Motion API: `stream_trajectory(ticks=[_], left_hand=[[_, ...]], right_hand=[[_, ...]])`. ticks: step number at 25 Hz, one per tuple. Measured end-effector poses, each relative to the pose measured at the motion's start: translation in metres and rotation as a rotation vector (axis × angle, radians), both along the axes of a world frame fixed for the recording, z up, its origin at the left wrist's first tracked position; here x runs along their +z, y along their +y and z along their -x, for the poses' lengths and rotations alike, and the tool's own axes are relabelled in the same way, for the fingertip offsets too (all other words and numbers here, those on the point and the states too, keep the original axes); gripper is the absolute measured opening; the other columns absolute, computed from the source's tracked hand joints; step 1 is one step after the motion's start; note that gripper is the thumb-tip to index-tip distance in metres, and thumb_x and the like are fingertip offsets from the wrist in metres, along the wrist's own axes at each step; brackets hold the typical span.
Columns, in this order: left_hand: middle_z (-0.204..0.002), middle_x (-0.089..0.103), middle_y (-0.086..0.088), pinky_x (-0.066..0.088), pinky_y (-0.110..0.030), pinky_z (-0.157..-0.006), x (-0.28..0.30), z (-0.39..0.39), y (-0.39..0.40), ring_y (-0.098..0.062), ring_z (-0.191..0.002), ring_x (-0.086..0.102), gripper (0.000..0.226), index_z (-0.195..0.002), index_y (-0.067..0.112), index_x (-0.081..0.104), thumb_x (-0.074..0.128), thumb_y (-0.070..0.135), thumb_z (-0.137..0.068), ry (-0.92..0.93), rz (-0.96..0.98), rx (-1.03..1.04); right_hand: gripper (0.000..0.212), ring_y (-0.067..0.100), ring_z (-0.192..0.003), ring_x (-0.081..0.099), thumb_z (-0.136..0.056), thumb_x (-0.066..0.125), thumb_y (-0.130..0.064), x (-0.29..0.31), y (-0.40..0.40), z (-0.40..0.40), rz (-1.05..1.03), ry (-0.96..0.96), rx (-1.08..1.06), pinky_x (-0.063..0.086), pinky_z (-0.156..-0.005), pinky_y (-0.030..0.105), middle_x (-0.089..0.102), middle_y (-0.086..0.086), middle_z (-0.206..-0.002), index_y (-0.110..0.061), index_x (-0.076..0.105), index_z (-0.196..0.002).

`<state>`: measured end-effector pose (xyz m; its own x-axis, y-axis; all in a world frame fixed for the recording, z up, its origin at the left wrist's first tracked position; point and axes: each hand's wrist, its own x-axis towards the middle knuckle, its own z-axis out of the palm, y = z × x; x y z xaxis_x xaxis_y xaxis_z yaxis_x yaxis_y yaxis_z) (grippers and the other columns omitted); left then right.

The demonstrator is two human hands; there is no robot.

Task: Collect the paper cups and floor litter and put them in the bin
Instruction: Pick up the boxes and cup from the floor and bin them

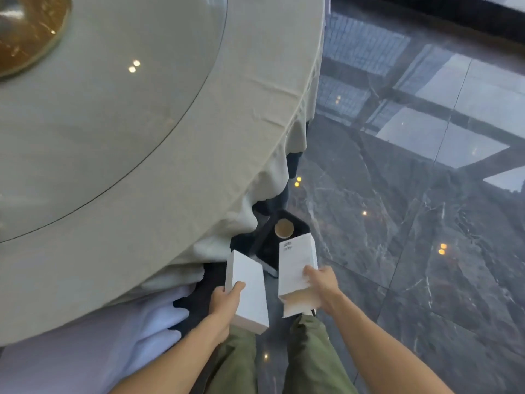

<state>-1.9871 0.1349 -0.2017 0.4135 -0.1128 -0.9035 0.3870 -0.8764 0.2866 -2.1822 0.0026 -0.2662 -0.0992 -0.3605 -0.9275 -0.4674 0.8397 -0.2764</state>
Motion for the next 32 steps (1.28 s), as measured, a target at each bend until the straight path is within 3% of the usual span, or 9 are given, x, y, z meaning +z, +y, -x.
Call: stream_trajectory(ticks=[6,12,15,18,23,25,27,29,32], left_hand=[[-0.111,0.072,-0.011,0.052,-0.036,-0.074,-0.044,-0.033,0.007,-0.03,-0.101,0.069,0.02,-0.114,0.017,0.062,0.066,0.026,-0.096,0.056,0.065,-0.133],[-0.111,0.078,-0.007,0.055,-0.042,-0.085,-0.088,-0.053,-0.009,-0.031,-0.106,0.071,0.025,-0.115,0.021,0.069,0.071,0.027,-0.091,0.093,0.121,-0.116],[-0.111,0.077,-0.008,0.052,-0.033,-0.074,-0.096,-0.057,-0.018,-0.031,-0.107,0.07,0.027,-0.12,0.017,0.069,0.069,0.025,-0.095,0.136,0.131,-0.058],[-0.113,0.077,-0.009,0.051,-0.032,-0.071,-0.1,-0.054,-0.022,-0.029,-0.105,0.071,0.033,-0.128,0.012,0.065,0.067,0.026,-0.098,0.199,0.134,0.007],[-0.113,0.078,-0.014,0.056,-0.038,-0.074,-0.103,-0.042,-0.032,-0.031,-0.099,0.073,0.036,-0.131,0.008,0.062,0.064,0.028,-0.101,0.289,0.129,0.167],[-0.114,0.077,-0.014,0.058,-0.041,-0.078,-0.108,-0.036,-0.033,-0.032,-0.101,0.073,0.038,-0.134,0.008,0.061,0.064,0.029,-0.101,0.314,0.112,0.18],[-0.118,0.075,-0.015,0.06,-0.045,-0.086,-0.116,-0.032,-0.031,-0.034,-0.107,0.072,0.042,-0.136,0.007,0.061,0.064,0.029,-0.101,0.34,0.086,0.146],[-0.121,0.074,-0.016,0.06,-0.043,-0.085,-0.118,-0.027,-0.029,-0.032,-0.107,0.072,0.04,-0.136,0.007,0.061,0.064,0.028,-0.102,0.362,0.071,0.09],[-0.122,0.073,-0.015,0.06,-0.036,-0.083,-0.123,-0.025,-0.028,-0.03,-0.108,0.073,0.04,-0.137,0.011,0.059,0.063,0.03,-0.103,0.372,0.079,0.009]], right_hand=[[0.036,0.026,-0.083,0.067,-0.091,0.065,-0.028,-0.062,-0.013,-0.042,-0.032,0.061,0.086,0.051,-0.062,0.033,0.069,0.013,-0.099,0.0,0.061,-0.114],[0.037,0.027,-0.082,0.062,-0.094,0.068,-0.036,-0.109,-0.008,-0.062,-0.07,0.078,0.067,0.048,-0.052,0.03,0.064,0.011,-0.096,-0.003,0.055,-0.106],[0.052,0.027,-0.07,0.067,-0.093,0.062,-0.054,-0.112,-0.001,-0.064,-0.082,0.107,-0.03,0.064,-0.072,0.04,0.065,0.011,-0.079,-0.004,0.06,-0.108],[0.053,0.031,-0.075,0.072,-0.094,0.061,-0.053,-0.104,0.012,-0.058,-0.055,0.126,-0.048,0.063,-0.081,0.056,0.068,0.015,-0.085,-0.005,0.061,-0.116],[0.048,0.039,-0.114,0.07,-0.098,0.063,-0.046,-0.057,0.035,-0.054,-0.369,-0.544,-0.065,0.064,-0.081,0.044,0.072,0.021,-0.124,-0.008,0.065,-0.128],[0.039,0.036,-0.109,0.07,-0.099,0.064,-0.031,-0.05,0.042,-0.052,-0.399,-0.635,-0.111,0.063,-0.078,0.038,0.071,0.021,-0.118,-0.005,0.066,-0.128],[0.024,0.024,-0.089,0.071,-0.099,0.062,-0.023,-0.05,0.045,-0.053,-0.329,-0.579,-0.214,0.06,-0.066,0.031,0.073,0.013,-0.102,-0.006,0.07,-0.115],[0.015,0.017,-0.074,0.065,-0.099,0.061,-0.023,-0.054,0.045,-0.055,-0.198,-0.4,-0.296,0.052,-0.056,0.027,0.069,0.006,-0.089,-0.011,0.069,-0.101],[0.018,0.018,-0.07,0.057,-0.096,0.06,-0.023,-0.077,0.036,-0.057,0.021,-0.111,-0.373,0.046,-0.051,0.028,0.063,0.008,-0.09,-0.008,0.063,-0.103]])
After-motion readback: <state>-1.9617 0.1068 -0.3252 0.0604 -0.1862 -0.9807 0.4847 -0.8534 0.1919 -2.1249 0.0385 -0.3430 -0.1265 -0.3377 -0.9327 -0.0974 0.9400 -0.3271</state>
